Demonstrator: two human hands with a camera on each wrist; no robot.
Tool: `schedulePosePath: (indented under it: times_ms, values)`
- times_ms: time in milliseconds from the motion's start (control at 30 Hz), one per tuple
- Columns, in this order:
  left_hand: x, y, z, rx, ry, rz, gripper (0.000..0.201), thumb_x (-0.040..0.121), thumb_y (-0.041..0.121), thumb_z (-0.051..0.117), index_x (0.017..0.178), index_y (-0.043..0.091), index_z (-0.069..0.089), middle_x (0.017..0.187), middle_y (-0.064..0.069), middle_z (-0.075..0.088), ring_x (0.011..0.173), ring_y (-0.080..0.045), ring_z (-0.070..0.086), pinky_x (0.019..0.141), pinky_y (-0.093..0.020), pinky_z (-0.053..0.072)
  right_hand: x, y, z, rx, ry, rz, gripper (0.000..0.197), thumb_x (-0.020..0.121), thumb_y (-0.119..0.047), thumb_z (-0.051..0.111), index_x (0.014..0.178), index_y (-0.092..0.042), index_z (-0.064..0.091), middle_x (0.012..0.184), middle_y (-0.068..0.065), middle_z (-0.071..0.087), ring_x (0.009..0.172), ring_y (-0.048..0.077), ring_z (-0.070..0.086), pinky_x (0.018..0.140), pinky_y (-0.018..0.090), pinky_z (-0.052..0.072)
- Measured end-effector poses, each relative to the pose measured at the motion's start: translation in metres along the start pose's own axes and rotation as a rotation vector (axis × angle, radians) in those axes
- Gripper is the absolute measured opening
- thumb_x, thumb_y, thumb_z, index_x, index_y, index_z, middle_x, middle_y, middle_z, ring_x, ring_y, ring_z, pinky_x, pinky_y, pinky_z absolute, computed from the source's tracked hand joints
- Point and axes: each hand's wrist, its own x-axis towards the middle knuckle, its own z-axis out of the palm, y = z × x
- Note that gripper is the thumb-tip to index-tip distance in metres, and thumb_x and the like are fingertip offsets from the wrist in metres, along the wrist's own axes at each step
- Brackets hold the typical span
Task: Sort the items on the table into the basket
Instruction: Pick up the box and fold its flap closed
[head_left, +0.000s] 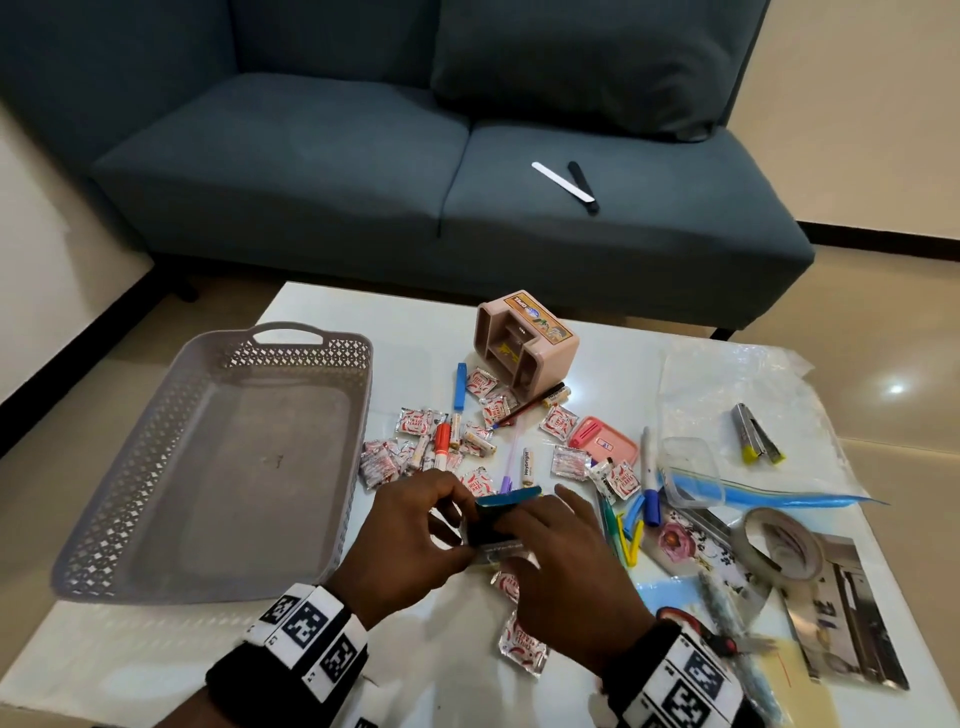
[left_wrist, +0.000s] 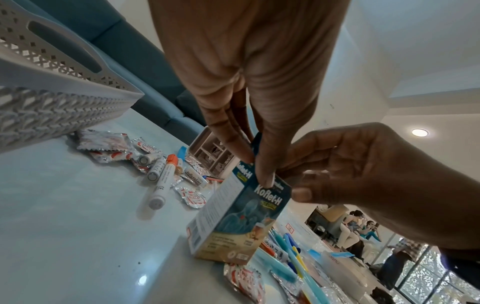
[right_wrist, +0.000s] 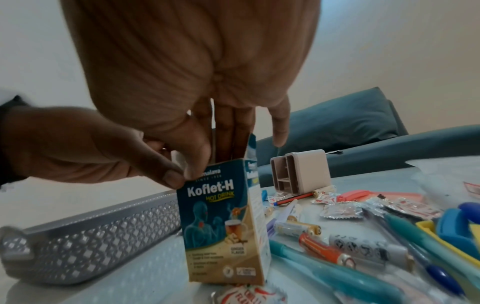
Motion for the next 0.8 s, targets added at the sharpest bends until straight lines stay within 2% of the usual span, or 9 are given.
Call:
schedulePosePath:
  times_ms: [67,100,167,300,367,500,600,667,800]
  values:
    - [0.000,-0.001,0.000,0.016,0.019,-0.029,0.039,0.056,0.004,0.088,0.080,0.026,0.067,0.081,0.010,0.065,0.068,-0.011,0.068,0.051,-0.020,0.052,-0.004,0.004,0.000,0.157,0.243,0.058,0.028,0.075,-0.011,0.065,0.100,-0.023,0.062,0.103,-0.005,0.058,0.097,0.017,0.054,0.084,0.031,0.048]
    - [0.001,-0.002,0.000,0.020,0.029,-0.038,0.039,0.055,0.005,0.088,0.080,0.026,0.067,0.082,0.010,0.065,0.069,-0.010,0.068,0.050,-0.017,0.050,-0.004,0.007,0.002,0.205,0.326,0.114,0.024,0.076,-0.010,0.065,0.096,-0.022,0.061,0.102,-0.005,0.055,0.094,0.016,0.054,0.077,0.029,0.048]
    - [0.001,-0.001,0.002,0.020,0.046,-0.034,0.040,0.053,0.005,0.090,0.079,0.024,0.068,0.083,0.010,0.066,0.071,-0.010,0.067,0.052,-0.014,0.049,-0.003,0.009,0.008,0.294,0.398,0.241,0.031,0.074,-0.008,0.069,0.096,-0.026,0.059,0.100,-0.011,0.051,0.090,0.007,0.055,0.072,0.028,0.051]
    - [0.003,-0.002,0.004,0.037,0.083,-0.008,0.038,0.052,0.003,0.090,0.081,0.017,0.072,0.091,0.010,0.066,0.078,-0.008,0.065,0.061,-0.013,0.053,0.001,0.008,0.014,0.444,0.438,0.407,0.059,0.068,-0.001,0.079,0.100,-0.041,0.049,0.105,-0.019,0.046,0.093,-0.001,0.056,0.068,0.016,0.053]
    - [0.003,-0.004,0.005,0.049,0.090,-0.001,0.038,0.053,0.006,0.091,0.085,0.017,0.075,0.095,0.012,0.066,0.079,-0.008,0.065,0.064,-0.017,0.056,0.002,0.008,0.014,0.486,0.433,0.428,0.066,0.066,-0.001,0.080,0.103,-0.043,0.046,0.109,-0.019,0.044,0.095,0.000,0.056,0.067,0.016,0.054]
    - [0.003,-0.004,0.004,0.026,0.081,-0.047,0.043,0.055,0.015,0.093,0.094,0.022,0.077,0.099,0.015,0.068,0.078,-0.005,0.067,0.066,-0.021,0.058,0.002,0.006,0.012,0.578,0.366,0.458,0.071,0.064,-0.003,0.085,0.115,-0.035,0.048,0.107,-0.017,0.054,0.090,0.000,0.060,0.067,0.019,0.056]
    - [0.004,-0.003,0.006,-0.027,0.095,-0.081,0.039,0.059,0.017,0.093,0.094,0.020,0.077,0.095,0.013,0.071,0.077,-0.006,0.070,0.070,-0.024,0.060,0.000,0.005,0.010,0.633,0.333,0.402,0.073,0.064,0.000,0.084,0.120,-0.031,0.049,0.099,-0.011,0.061,0.088,-0.001,0.061,0.066,0.015,0.053]
    - [0.004,-0.003,0.008,-0.058,0.097,-0.124,0.033,0.063,0.015,0.091,0.092,0.020,0.075,0.089,0.009,0.073,0.077,-0.006,0.071,0.073,-0.026,0.060,-0.001,0.004,0.009,0.642,0.314,0.384,0.074,0.064,-0.002,0.085,0.122,-0.030,0.049,0.098,-0.012,0.061,0.089,-0.003,0.061,0.067,0.012,0.052]
    - [0.005,-0.004,0.007,-0.084,0.123,-0.182,0.035,0.065,0.004,0.087,0.085,0.021,0.063,0.085,0.003,0.072,0.085,-0.008,0.071,0.073,-0.027,0.061,0.000,0.008,0.009,0.663,0.324,0.371,0.072,0.066,-0.004,0.084,0.122,-0.033,0.050,0.101,-0.014,0.065,0.087,0.001,0.065,0.072,0.019,0.056]
